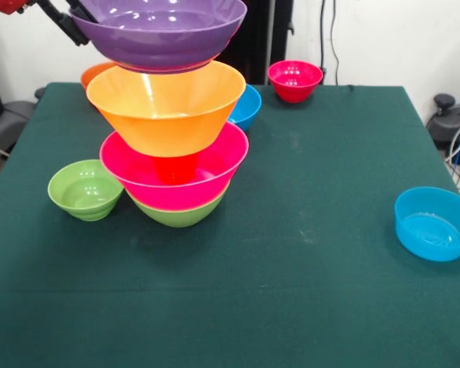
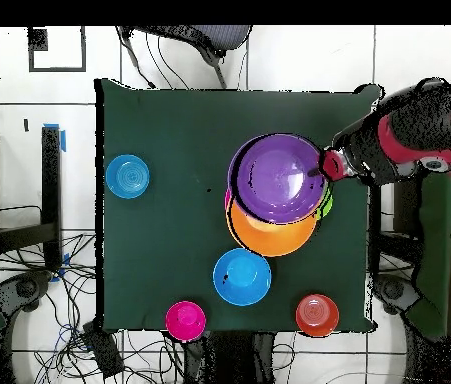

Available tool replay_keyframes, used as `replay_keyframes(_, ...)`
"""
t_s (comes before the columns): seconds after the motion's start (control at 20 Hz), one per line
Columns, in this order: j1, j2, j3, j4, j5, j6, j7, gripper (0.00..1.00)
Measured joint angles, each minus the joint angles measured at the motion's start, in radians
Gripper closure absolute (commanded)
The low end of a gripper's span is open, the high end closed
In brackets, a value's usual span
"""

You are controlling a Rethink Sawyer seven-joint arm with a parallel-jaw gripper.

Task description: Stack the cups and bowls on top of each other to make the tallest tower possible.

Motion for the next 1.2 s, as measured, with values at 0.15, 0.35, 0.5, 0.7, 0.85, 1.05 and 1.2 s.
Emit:
replay_keyframes(0.15,0.000,0.002,-0.004,0.000,-0.001,0.000,0.000,1.00)
replay_keyframes(0.35,0.000,0.004,-0.009,0.000,-0.001,-0.004,0.000,1.00)
replay_keyframes(0.5,0.000,0.005,-0.011,0.000,-0.001,-0.021,0.000,1.00)
replay_keyframes(0.7,0.000,0.007,-0.012,0.000,-0.001,-0.062,0.000,1.00)
replay_keyframes(0.85,0.000,0.009,-0.012,0.000,-0.001,-0.096,0.000,1.00)
replay_keyframes(1.05,0.000,0.013,-0.012,0.001,-0.001,-0.132,0.000,1.00)
replay_keyframes(1.2,-0.001,0.013,-0.012,0.008,-0.001,-0.143,0.000,1.00)
